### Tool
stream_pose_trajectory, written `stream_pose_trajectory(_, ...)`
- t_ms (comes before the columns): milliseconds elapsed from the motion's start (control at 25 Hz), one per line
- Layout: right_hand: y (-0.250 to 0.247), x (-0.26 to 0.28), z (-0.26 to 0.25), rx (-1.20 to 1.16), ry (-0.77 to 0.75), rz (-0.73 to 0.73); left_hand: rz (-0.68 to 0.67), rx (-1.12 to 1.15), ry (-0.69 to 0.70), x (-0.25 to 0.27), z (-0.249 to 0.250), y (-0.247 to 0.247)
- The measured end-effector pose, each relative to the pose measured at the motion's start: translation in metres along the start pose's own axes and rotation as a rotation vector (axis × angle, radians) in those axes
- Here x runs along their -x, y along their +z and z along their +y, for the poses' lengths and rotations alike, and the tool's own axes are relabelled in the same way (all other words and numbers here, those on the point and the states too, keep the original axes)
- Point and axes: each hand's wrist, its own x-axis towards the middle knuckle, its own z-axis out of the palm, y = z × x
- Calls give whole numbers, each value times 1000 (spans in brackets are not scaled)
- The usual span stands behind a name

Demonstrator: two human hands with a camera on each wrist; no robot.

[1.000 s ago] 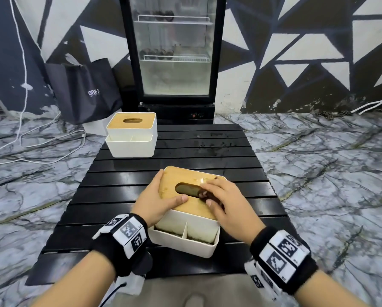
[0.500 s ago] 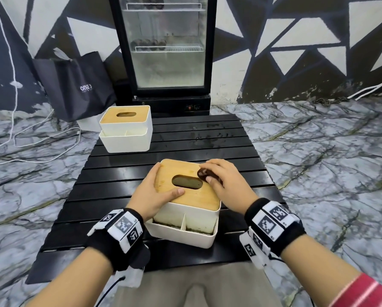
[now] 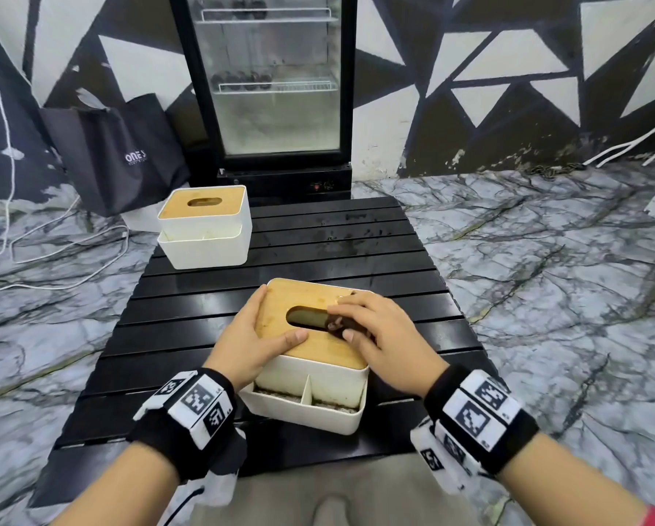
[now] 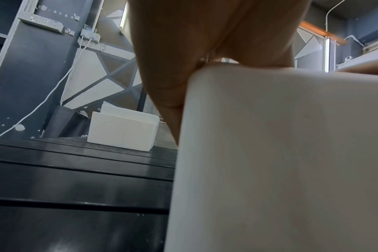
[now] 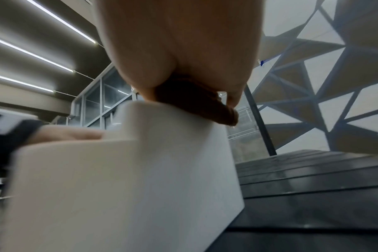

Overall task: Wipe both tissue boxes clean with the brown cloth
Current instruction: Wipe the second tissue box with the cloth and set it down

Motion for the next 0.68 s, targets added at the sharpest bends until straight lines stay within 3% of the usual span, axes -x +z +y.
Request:
stream_pose_trajectory(200,-7,-29,11,-7,126,-43,7,-53,11,-3,-3,1)
stream_pose_trajectory(480,-5,-28,3,-41,224,-5,-121,-47,103,0,-9,-9)
stream_pose_trajectory(680,-12,-3,-1,-57,281,14,-21,25,91,-8,-13,-18)
